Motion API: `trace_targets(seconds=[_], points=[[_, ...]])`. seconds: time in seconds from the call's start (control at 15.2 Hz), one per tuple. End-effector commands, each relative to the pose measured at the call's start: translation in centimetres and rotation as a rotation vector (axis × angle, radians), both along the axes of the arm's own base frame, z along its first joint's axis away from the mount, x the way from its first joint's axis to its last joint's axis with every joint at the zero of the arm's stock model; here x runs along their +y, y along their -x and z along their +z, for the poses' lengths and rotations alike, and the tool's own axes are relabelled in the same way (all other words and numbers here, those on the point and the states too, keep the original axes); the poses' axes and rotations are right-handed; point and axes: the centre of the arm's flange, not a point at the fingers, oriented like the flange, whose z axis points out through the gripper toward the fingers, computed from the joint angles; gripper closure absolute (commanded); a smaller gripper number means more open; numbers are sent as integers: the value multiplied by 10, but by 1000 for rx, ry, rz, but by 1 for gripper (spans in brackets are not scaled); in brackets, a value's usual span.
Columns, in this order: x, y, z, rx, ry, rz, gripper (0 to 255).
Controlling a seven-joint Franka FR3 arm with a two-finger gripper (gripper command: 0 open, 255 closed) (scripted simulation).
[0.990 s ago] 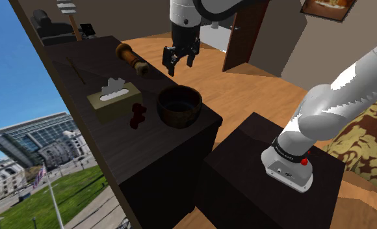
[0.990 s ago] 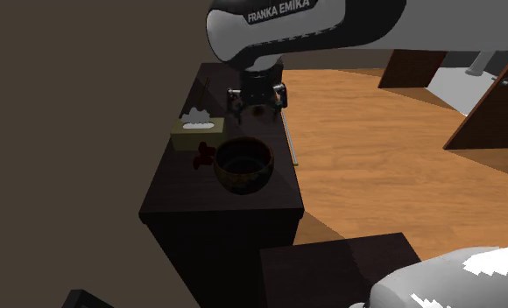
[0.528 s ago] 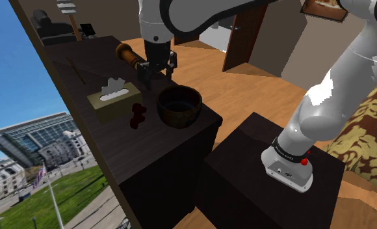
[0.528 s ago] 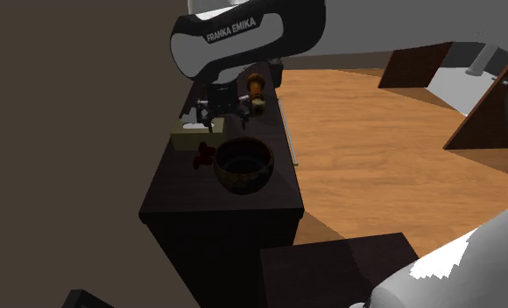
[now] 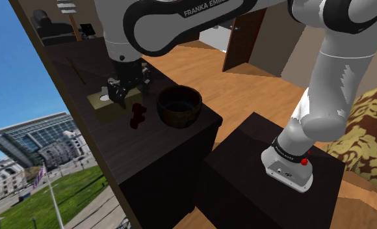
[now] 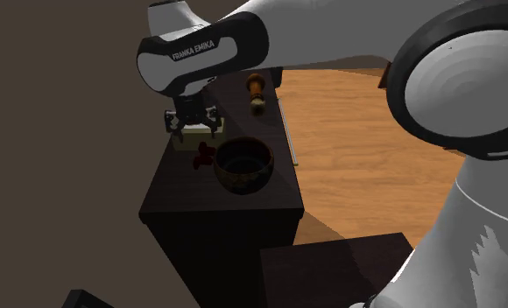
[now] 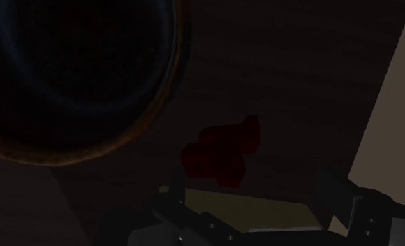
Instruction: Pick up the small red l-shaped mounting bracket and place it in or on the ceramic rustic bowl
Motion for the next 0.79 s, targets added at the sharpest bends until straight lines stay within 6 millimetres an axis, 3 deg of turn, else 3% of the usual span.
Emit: trace_targets(seconds=[0.0,0.4,0.73], points=[[11,-3,-13,5,-3,2,0],[11,-4,-45,5,-3,2,0],[11,-4,-48,5,-3,2,0]])
